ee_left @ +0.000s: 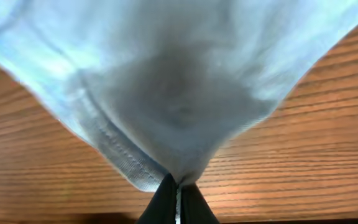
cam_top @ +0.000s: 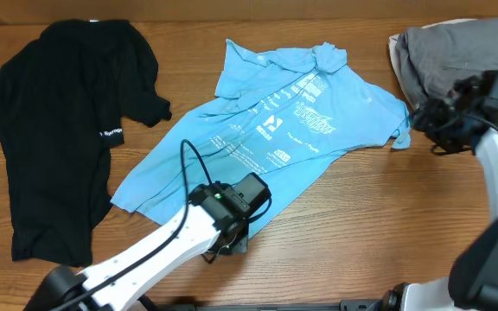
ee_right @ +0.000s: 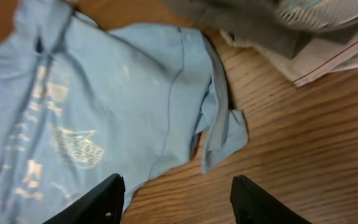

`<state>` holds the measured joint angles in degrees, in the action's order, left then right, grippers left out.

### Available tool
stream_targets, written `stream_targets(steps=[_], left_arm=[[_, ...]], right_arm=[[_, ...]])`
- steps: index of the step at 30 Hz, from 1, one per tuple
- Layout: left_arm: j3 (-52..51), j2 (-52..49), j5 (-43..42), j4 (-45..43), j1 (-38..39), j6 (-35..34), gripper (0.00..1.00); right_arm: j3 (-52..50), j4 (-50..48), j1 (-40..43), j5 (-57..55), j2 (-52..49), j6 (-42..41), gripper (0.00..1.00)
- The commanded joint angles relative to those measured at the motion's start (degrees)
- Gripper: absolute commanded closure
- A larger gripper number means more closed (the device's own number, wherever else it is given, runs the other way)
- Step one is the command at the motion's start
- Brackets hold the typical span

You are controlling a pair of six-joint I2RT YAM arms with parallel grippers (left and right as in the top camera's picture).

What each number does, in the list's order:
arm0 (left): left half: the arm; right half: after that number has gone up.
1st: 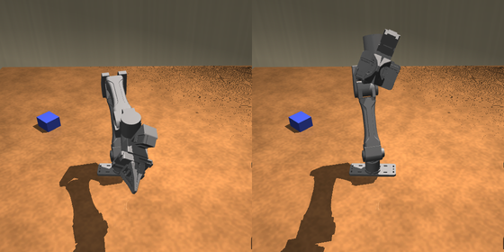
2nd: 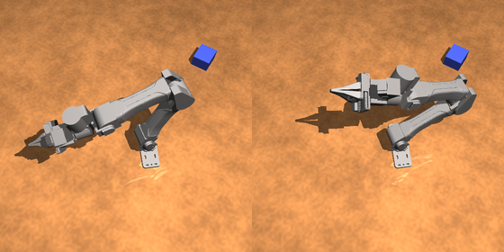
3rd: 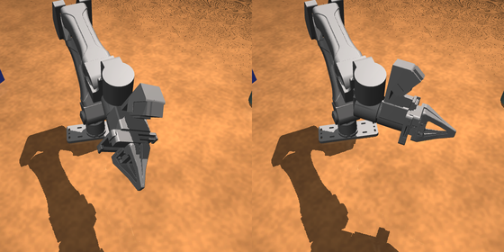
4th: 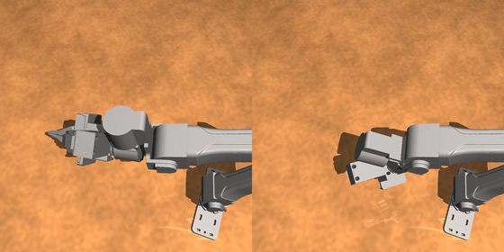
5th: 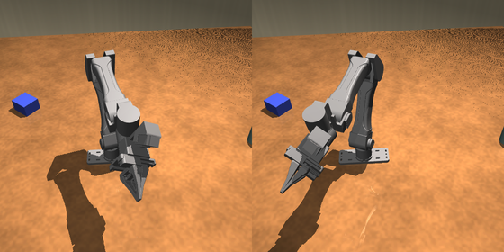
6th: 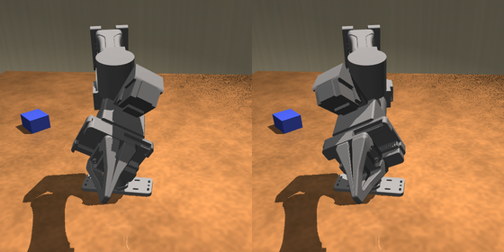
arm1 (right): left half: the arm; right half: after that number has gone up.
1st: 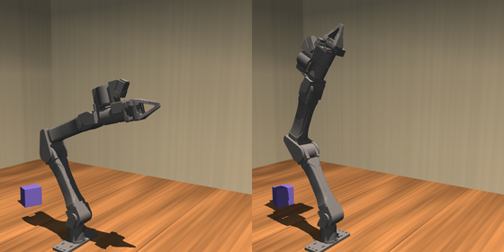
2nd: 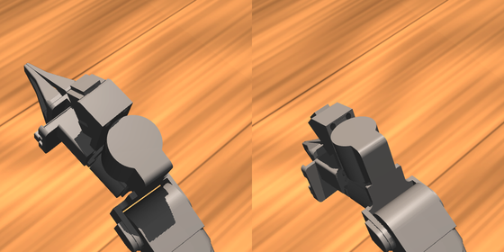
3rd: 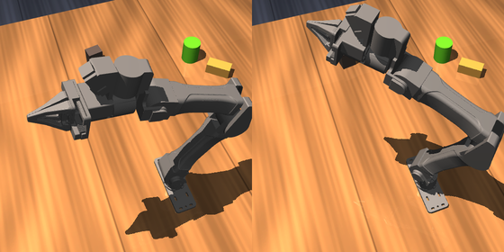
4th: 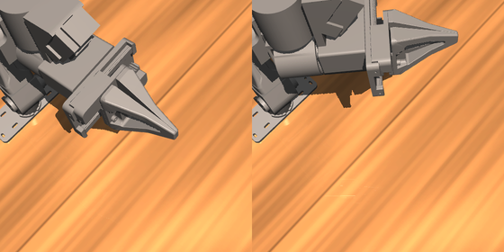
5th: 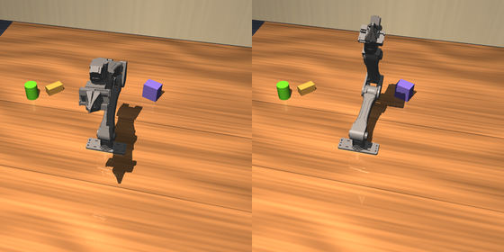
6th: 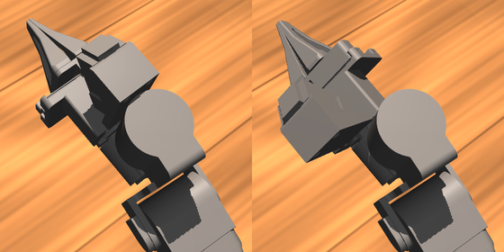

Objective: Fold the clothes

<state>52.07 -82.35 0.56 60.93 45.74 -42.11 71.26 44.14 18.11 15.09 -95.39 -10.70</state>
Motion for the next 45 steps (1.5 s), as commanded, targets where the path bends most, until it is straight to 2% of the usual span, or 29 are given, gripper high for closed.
stream_targets(steps=[1, 7, 9, 17, 22, 28, 30, 36, 45], left_arm=[[0.72, 3.43, 3.13, 1.95, -3.56, -1.18, 0.96], [0.76, 4.59, 4.00, 2.27, -8.26, -0.04, 0.96], [0.87, 4.59, 4.11, 2.29, -9.09, 0.31, 0.96], [0.92, 4.59, 5.88, 2.12, -9.46, 0.31, 0.96], [1.49, 4.59, 7.61, 1.16, -9.75, 0.31, 0.96], [9.84, 4.59, 11.98, 4.11, -14.05, 2.25, 0.96], [15.13, 4.59, 14.73, 5.73, -16.26, 4.20, 0.96], [26.51, 4.59, 21.66, 8.96, -21.59, 9.25, 0.96], [37.40, 4.92, 29.94, 11.23, -24.79, 11.54, 0.96]], right_arm=[[1.36, -1.44, -2.16, -8.22, -3.93, -3.13, 0.41], [1.36, -4.55, -3.76, -11.32, -10.43, -6.08, 0.43], [1.36, -5.35, -3.91, -12.44, -11.87, -6.38, 0.49], [1.33, -6.84, -3.91, -12.85, -14.08, -7.04, 0.62], [1.62, -6.73, -3.89, -12.48, -15.08, -7.39, 0.96], [10.03, 2.14, -2.62, -12.41, -11.85, -7.58, 0.96], [18.51, 10.88, -1.86, -12.22, -10.60, -7.54, 0.96], [36.41, 28.20, 0.44, -11.98, -10.45, -7.10, 0.96], [47.08, 39.65, 1.16, -11.54, -8.31, -6.95, 0.96]])
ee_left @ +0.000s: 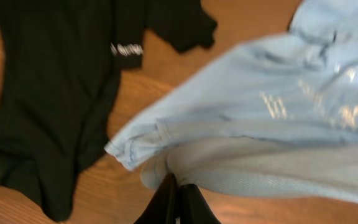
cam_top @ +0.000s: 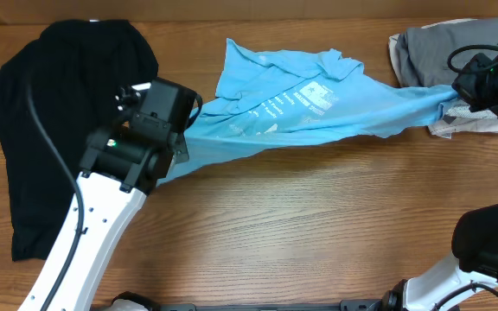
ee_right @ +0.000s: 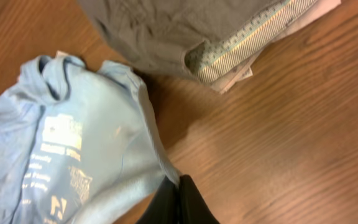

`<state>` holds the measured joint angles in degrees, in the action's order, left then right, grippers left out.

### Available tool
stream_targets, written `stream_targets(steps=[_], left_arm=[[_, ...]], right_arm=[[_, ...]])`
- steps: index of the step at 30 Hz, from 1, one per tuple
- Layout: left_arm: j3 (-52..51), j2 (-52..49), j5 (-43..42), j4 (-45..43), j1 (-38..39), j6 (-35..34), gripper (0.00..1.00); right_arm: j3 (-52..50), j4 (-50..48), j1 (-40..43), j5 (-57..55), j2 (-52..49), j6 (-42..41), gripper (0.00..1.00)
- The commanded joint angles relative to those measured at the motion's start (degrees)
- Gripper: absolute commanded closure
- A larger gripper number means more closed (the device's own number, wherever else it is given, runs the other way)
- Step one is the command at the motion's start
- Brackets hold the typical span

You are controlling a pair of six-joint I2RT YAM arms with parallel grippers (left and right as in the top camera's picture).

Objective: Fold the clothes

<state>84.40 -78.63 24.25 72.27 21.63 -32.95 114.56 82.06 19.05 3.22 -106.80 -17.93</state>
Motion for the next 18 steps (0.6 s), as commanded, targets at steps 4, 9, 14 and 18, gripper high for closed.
stream_targets(steps=[4, 9, 14, 18], left_arm=[[7.06, 1.18, 6.80, -1.49, -0.72, 3.85, 0.96], [6.82, 0.50, 6.60, -1.75, -0.72, 4.31, 0.96], [9.05, 0.59, 6.62, -5.77, -0.72, 6.36, 0.96], [14.56, 0.59, 6.62, -7.87, -0.72, 9.18, 0.96]], right_arm=[[3.96, 4.94, 0.55, 0.28, 4.00, 0.31, 0.96], [3.30, 8.15, 3.02, 0.79, 4.26, 0.33, 0.96], [3.32, 5.07, 6.82, 8.90, 9.29, 4.59, 0.96], [3.37, 2.49, 8.70, 9.92, 15.67, 6.16, 0.96]])
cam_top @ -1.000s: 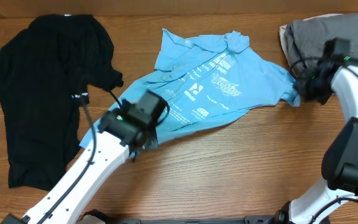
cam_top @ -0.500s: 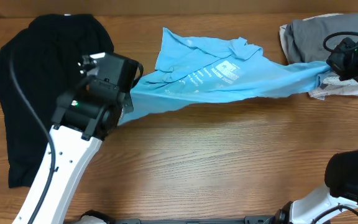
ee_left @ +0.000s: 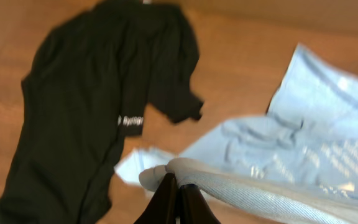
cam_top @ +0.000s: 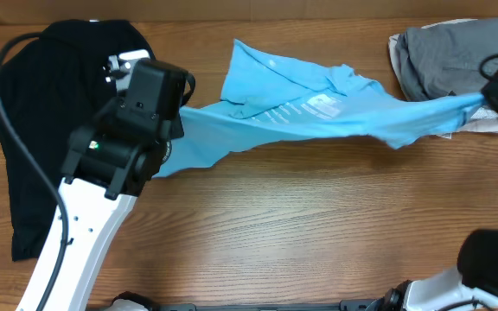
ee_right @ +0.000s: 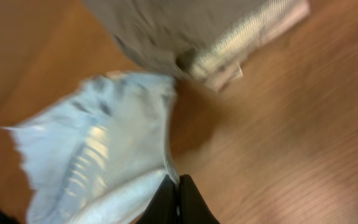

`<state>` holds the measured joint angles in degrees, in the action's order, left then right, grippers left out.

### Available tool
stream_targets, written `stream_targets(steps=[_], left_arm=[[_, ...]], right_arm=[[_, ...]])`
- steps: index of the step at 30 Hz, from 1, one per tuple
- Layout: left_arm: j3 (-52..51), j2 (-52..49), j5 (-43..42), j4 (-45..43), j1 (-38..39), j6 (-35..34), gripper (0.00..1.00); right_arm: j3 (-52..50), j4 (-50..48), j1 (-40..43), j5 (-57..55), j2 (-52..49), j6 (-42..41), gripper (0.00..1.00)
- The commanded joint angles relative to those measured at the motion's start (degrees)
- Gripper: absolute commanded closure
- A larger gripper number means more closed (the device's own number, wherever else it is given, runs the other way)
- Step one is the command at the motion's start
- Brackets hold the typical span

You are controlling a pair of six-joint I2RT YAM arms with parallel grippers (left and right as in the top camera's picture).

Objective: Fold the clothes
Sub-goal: 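Lift the T-shirt with both grippers and stretch it taut in the air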

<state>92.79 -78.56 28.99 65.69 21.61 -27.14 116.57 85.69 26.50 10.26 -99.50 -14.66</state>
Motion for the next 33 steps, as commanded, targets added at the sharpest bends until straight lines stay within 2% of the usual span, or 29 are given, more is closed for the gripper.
stream_targets(steps=[1, 5, 11, 18, 22, 27, 31, 33], left_arm=[[8.52, 0.52, 1.90, -1.46, -0.70, 4.24, 0.96], [19.54, 0.59, 1.90, -1.18, -0.68, 7.98, 0.96], [29.83, 0.76, 2.64, 0.74, -0.70, 11.39, 0.96], [30.99, -1.44, 7.91, 0.24, -1.20, 14.36, 0.96], [30.99, -6.23, 7.02, -1.84, -6.01, 15.30, 0.96], [31.01, -13.88, -0.92, -13.77, -14.23, 19.78, 0.96], [31.08, -20.37, -9.07, -29.75, -18.75, 23.91, 0.96], [31.26, -22.25, -10.47, -35.74, -19.08, 26.03, 0.96]], right_arm=[[1.57, -1.33, 1.57, 2.89, 10.40, 3.41, 0.96], [3.28, -1.44, 1.86, 2.84, 17.31, 4.68, 0.96], [6.21, -1.66, 1.86, 2.51, 22.43, 5.55, 0.96], [6.56, -7.93, 1.62, 3.78, 19.34, 5.77, 0.96], [6.56, -14.84, 0.66, 7.04, 13.94, 6.19, 0.96], [6.56, -27.34, -2.99, 8.04, 6.95, 6.16, 0.96], [6.56, -42.29, -7.23, 8.46, 1.62, 6.16, 0.96], [6.56, -47.50, -8.52, 9.16, 0.63, 6.16, 0.96]])
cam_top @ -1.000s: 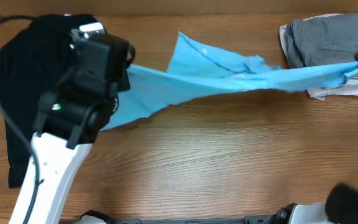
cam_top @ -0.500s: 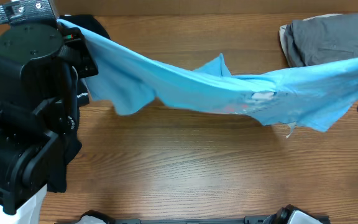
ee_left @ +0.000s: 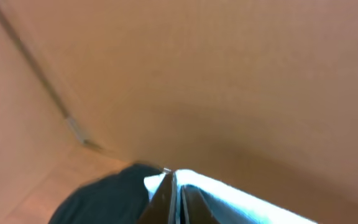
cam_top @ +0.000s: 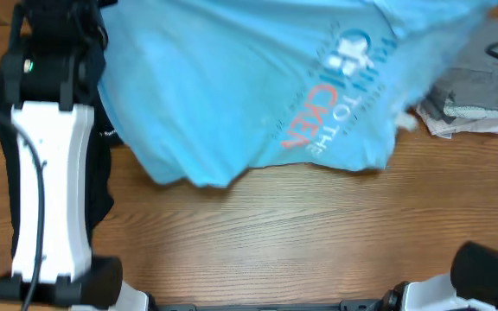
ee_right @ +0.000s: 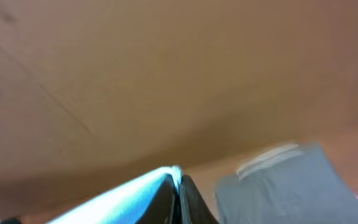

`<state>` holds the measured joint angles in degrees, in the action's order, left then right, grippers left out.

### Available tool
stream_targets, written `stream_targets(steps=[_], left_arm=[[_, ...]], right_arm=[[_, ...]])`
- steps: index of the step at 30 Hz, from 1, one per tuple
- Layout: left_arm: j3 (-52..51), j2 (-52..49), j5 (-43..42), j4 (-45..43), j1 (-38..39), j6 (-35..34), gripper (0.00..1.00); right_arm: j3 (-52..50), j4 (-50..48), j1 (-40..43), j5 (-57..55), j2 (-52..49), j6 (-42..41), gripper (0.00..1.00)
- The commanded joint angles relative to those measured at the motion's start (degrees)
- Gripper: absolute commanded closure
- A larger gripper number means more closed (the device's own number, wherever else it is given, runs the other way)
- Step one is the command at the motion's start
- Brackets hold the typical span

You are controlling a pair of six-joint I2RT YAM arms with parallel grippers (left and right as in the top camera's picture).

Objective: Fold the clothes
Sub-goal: 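Lift the T-shirt with both grippers and stretch it taut in the air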

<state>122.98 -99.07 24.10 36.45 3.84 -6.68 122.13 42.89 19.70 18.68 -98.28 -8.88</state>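
Observation:
The light blue T-shirt (cam_top: 258, 86) with red and white print hangs spread high above the table, filling the upper part of the overhead view. My left gripper (ee_left: 174, 180) is shut on one corner of it, at the top left. My right gripper (ee_right: 178, 177) is shut on another corner, at the top right, out of the overhead frame. A black garment (cam_top: 102, 173) lies on the table at the left, mostly hidden behind the left arm (cam_top: 46, 164). A grey folded garment (cam_top: 478, 91) lies at the right.
Under the grey garment lies a pale striped cloth (cam_top: 465, 121). A brown cardboard wall (ee_left: 216, 74) stands behind the table. Bare wooden table (cam_top: 275, 242) shows below the hanging shirt.
Both grippers have risen much higher with the blue shirt. The shirt was stretched low across the table; now it hangs spread wide with its printed side toward the overhead camera.
The blue shirt lay flat, my left gripper shut on its lower hem and my right gripper open near its sleeve. Then both grippers were shut on it and held it stretched between them. Now it hangs lifted high off the table.

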Motion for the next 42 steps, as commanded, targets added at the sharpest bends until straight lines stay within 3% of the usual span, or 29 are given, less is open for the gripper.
stream_targets(steps=[1, 6, 17, 22, 28, 32, 42], left_arm=[[1.14, -2.36, -5.81, -9.40, -1.29, 6.91, 0.96], [3.23, -3.58, -8.48, -15.76, -1.27, 9.40, 0.96], [8.41, -3.58, -10.84, -16.55, -1.70, 12.37, 0.96], [8.39, -4.37, -10.60, -0.98, -1.99, 12.02, 0.96], [8.39, -4.63, -10.67, 16.76, -3.08, 4.55, 0.96], [8.39, -4.33, -11.98, 24.70, -3.08, 2.36, 0.96], [8.46, 8.31, -15.39, 27.69, -1.33, 2.14, 0.96]], right_arm=[[1.01, -7.34, -2.32, 0.76, -0.81, 0.37, 0.96], [2.12, -17.00, -3.56, 0.74, -0.85, 0.33, 0.96], [7.39, -18.56, -2.91, 0.70, -0.85, 2.89, 0.96], [7.32, -9.94, -2.27, 0.70, -1.42, 4.92, 0.96], [7.32, 9.27, -2.27, 0.74, -1.81, 6.40, 0.96], [7.34, 15.56, -2.27, 0.74, -0.76, 6.40, 0.96], [15.23, 26.62, -2.27, -3.15, 11.15, 7.04, 0.96]])
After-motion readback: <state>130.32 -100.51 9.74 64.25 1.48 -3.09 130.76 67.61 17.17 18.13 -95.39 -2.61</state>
